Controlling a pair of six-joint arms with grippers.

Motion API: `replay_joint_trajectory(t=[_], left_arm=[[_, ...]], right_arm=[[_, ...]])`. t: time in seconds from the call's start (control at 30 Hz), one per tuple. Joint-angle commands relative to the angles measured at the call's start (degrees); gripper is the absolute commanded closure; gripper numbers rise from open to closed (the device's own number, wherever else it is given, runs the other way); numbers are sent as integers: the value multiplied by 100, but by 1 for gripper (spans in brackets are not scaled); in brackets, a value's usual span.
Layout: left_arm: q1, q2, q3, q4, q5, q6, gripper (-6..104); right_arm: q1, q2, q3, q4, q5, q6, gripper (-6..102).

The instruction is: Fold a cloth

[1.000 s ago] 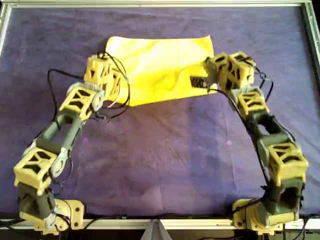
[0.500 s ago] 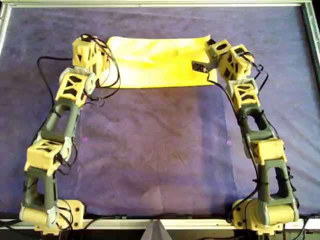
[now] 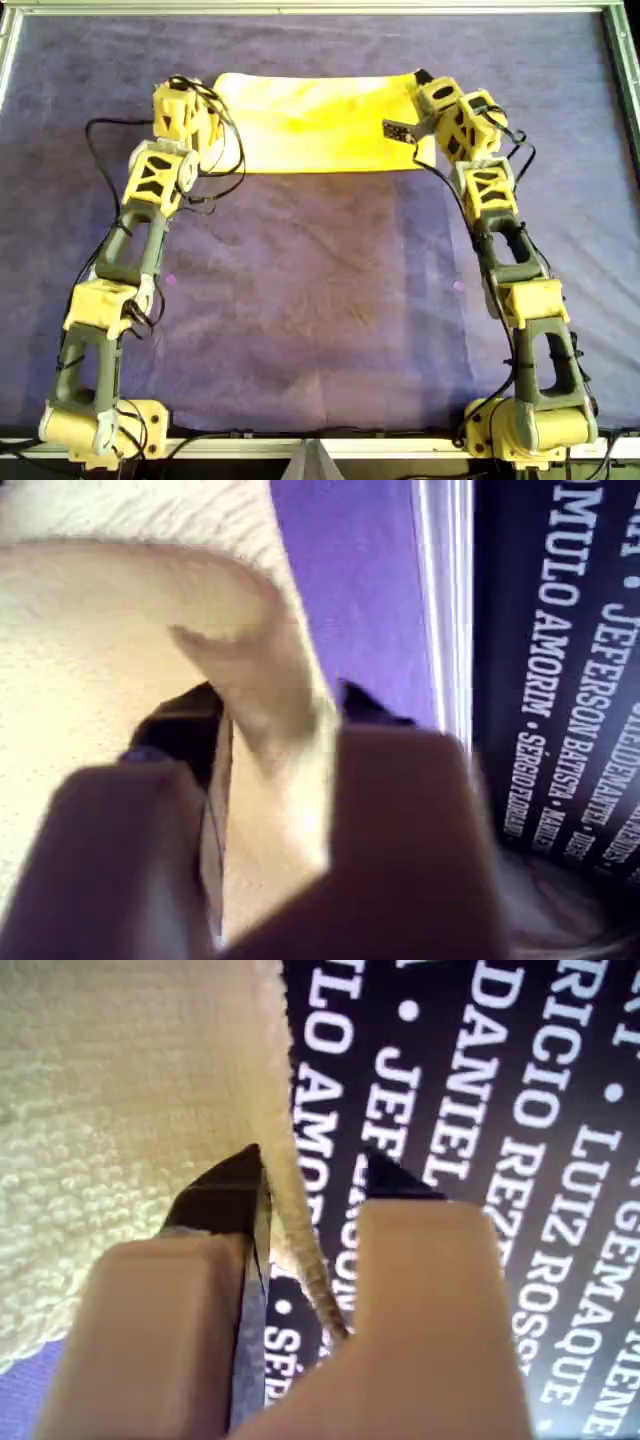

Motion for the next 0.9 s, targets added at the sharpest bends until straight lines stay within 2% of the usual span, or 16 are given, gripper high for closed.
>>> replay_joint_trajectory(t=[0.0, 0.33, 0.6, 0.67, 0.7, 0.77, 0.87], left_arm=[[105, 123, -439, -158, -18, 18, 38], [105, 211, -439, -141, -26, -44, 9], [35, 229, -343, -26, -26, 18, 7], [79, 246, -325, 9, -26, -70, 7], [97, 308, -325, 97, -35, -70, 7], [105, 659, -325, 633, -35, -79, 7], [26, 1591, -325, 2294, -35, -79, 7]], right_arm=[[-141, 387, -510, -202, 44, -9, 50], [-475, 562, -510, -193, 35, 9, 49], [-343, 536, -439, -185, -9, 70, 50], [-360, 554, -501, -176, 26, 79, 49], [-413, 589, -510, -167, -44, 79, 50], [-492, 835, -510, 18, -53, 79, 50], [-589, 1863, -334, 1283, -62, 79, 50]])
